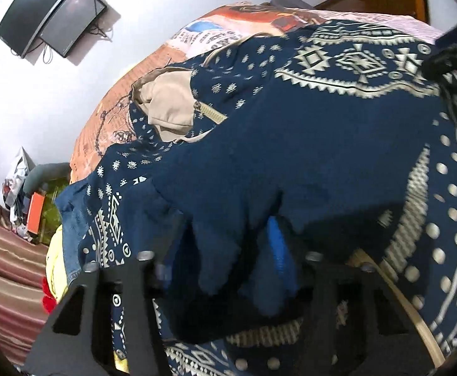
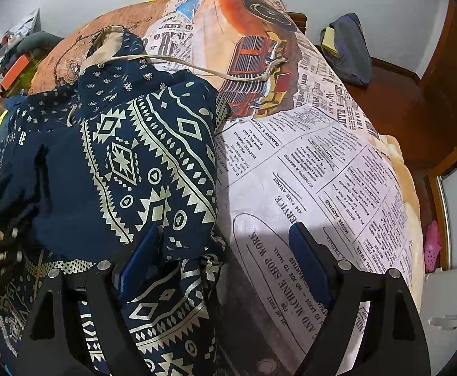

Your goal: Fold large clothes

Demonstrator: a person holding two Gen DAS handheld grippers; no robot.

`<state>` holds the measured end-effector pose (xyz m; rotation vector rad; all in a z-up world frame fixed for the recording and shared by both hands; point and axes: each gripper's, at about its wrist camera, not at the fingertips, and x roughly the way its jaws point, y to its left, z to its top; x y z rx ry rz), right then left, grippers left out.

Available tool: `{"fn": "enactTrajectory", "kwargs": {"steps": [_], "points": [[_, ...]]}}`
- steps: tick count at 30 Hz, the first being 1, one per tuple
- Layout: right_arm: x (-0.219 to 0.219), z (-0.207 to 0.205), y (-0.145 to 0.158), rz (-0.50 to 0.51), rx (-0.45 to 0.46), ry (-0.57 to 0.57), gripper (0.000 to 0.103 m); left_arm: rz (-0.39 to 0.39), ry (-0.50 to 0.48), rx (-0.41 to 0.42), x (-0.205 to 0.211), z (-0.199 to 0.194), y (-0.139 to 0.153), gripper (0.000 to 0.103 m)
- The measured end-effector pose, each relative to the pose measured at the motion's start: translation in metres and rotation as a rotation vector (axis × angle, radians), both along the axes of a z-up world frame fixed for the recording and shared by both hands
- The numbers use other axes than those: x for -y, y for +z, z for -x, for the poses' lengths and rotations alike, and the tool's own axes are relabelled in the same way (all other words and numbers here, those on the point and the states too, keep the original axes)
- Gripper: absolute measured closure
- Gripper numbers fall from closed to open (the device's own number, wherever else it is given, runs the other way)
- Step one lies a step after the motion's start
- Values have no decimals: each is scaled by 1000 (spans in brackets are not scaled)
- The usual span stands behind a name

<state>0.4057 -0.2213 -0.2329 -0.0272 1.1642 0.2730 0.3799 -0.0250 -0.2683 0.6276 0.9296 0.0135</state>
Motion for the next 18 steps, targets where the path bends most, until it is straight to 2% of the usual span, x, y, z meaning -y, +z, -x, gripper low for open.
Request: {"fn": "enactTrajectory", "kwargs": {"steps": [2,5,7,9,12,15,18], "points": [[0,1,-2,1,-3,0,21,24,21,37,-7,-4,4,77],[-1,2,-6,7,-1,6,20,147,63,69,-24,-4,22,89],[-2,2,-6,11,6,10,20,284,113,95,-46,-2,43,90],[-2,2,-6,12,8,9,20,463,164,125,-79,5,69,90],[-1,2,-7,6,9,4,20,616,222,170,-119,19,91,91],[-1,3,-8,3,10,1,18,667,285,189,-154,33,99,91],[-3,3,-8,14,14,0,17,709,333,158,-174,45,91,91]]}}
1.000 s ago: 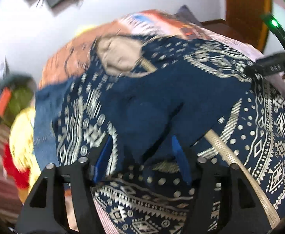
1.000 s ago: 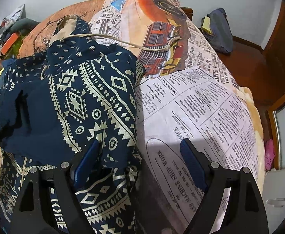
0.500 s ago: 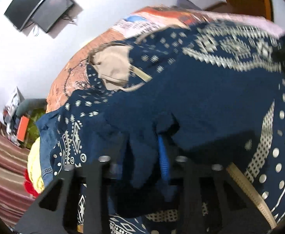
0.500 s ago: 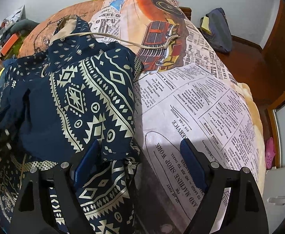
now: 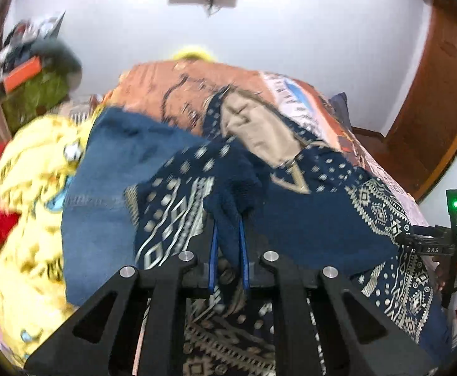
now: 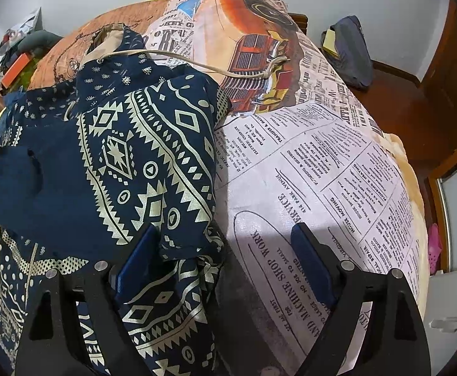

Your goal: Fold large clothes

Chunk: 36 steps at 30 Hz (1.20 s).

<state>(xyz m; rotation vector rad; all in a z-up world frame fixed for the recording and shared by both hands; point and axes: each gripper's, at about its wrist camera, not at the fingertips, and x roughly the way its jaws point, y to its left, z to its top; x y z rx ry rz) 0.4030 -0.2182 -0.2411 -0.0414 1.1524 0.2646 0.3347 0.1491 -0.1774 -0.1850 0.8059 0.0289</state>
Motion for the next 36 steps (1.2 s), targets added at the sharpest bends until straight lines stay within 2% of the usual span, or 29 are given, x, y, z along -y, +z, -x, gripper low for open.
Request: {"fn": "enactTrajectory", "kwargs": {"steps": [5,9,12,14,16,18,20,21,25,31,36], "points": [[-1,0,-1,4,2,-7,16,23,29,-71,-13,15,-27,91],[-1,1,-1,10,5,-5,16,-16,103,-155,-26,21,-52,91],[-1,1,-2,6,3,-7,16,30,100,-164,-34,31,-57,91],[0,1,-2,3,4,-9,16,9,96,-175,-34,34,-57,91],[-1,1,-3,4,6,-10,16,-55,103,-204,-34,38,-57,91],[-1,1,-2,6,4,-16,16,-93,109,-233,-38,41,-60,84],[-1,1,-2,9,0,-24,16,-82,98,-244,-42,45,-59,74],[-1,1,-2,11,-4,-26,16,-75,93,-249,-44,48,-57,72],[-1,-3,1,11,-41,-38,16,-70,82,-216,-46,55,-36,52],[-6,-12,13,50,-37,-20,16,-142,52,-139,-38,35,8,38],[-18,-24,49,55,41,20,16,-162,31,-90,-31,-5,43,32]]}}
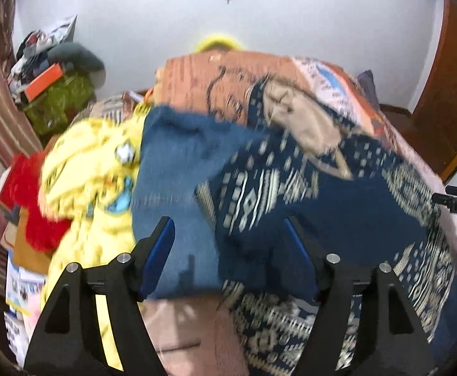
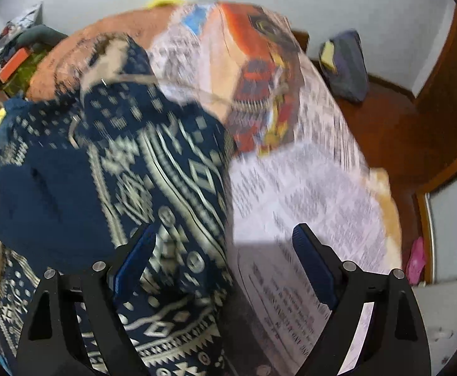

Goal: Fold large clothes
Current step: 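Grasp the hoodie hood edge with both tools and lift it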

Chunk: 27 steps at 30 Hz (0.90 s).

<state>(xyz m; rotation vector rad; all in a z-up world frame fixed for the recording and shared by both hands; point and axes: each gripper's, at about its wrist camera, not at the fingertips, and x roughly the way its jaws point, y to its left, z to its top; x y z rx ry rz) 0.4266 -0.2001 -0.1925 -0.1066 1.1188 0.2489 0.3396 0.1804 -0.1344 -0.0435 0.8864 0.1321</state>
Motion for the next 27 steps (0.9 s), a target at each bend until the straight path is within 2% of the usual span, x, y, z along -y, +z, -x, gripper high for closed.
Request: {"fn": "enactTrajectory", "kwargs": {"steps": [5,8,11,14,18,20,25,27], "points": [[-27,-17,40,-1,108,59,16,7,-47,24,11,-51,19,30],[-47,-33,57,-7,169,95,16,33,-76,22,19,-81,21,30],[-70,-54,60,-11,194,120,16,55,-84,-3,25,-115,13,30],[-93,-79,49,-8,200,127,16,120,-80,-50,26,-150,-3,30],[-121,-120,24,-24,127,118,16,204,-8,-127,20,-198,-36,30],[-129,-136,13,-68,81,104,16,254,26,-159,12,-219,-56,30],[-143,-173,-21,-221,-57,36,18,320,64,-235,5,-254,-99,30],[-150,-180,-30,-209,-78,34,18,333,79,-259,3,-263,-112,30]]}}
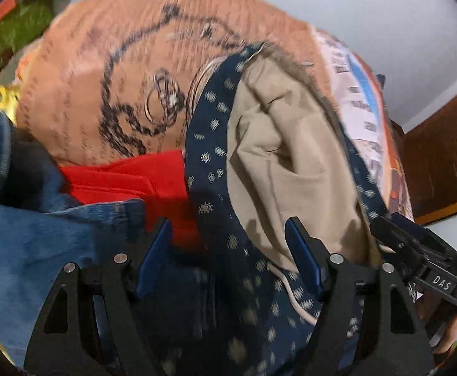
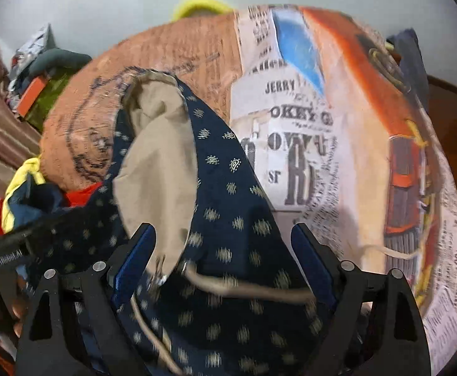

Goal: Fold large clothes
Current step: 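Grasp the hoodie hood edge with both tools and lift it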

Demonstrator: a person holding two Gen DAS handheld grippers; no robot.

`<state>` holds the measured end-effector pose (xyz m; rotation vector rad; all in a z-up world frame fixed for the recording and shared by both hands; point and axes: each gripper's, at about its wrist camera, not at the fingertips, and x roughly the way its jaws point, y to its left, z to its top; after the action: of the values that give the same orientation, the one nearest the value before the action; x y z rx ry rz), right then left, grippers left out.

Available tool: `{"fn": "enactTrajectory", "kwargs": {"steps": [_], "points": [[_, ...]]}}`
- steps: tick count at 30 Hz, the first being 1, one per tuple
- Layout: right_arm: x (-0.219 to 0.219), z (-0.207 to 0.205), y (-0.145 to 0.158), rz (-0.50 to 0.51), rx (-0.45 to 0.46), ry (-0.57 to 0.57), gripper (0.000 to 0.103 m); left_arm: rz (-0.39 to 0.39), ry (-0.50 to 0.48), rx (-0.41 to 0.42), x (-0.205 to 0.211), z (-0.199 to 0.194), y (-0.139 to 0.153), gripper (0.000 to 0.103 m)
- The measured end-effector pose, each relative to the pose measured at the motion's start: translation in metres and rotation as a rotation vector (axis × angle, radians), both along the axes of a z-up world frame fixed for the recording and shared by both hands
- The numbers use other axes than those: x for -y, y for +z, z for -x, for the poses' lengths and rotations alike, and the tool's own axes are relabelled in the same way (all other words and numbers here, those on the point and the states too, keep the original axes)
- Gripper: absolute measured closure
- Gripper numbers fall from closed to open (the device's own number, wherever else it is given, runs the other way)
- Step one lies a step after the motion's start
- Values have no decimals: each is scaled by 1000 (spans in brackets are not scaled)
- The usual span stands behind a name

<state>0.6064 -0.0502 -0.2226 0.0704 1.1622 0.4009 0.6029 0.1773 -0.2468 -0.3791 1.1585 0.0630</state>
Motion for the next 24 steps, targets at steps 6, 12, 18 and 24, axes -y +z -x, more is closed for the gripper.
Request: {"fn": "enactTrajectory", "kwargs": {"steps": [6,12,18,24], "points": [[-27,6,-24,143,37,137,56,-79,1,-26,3,-10,-20,81],[-14,28,-7,53,83,145,89,-136,-26,68,11,5,3,100],[9,58,38,3,160,169,91,-167,-125,188,26,38,59,100],[35,105,74,-14,252,226,91,-195,-294,304,56,95,105,100]]}}
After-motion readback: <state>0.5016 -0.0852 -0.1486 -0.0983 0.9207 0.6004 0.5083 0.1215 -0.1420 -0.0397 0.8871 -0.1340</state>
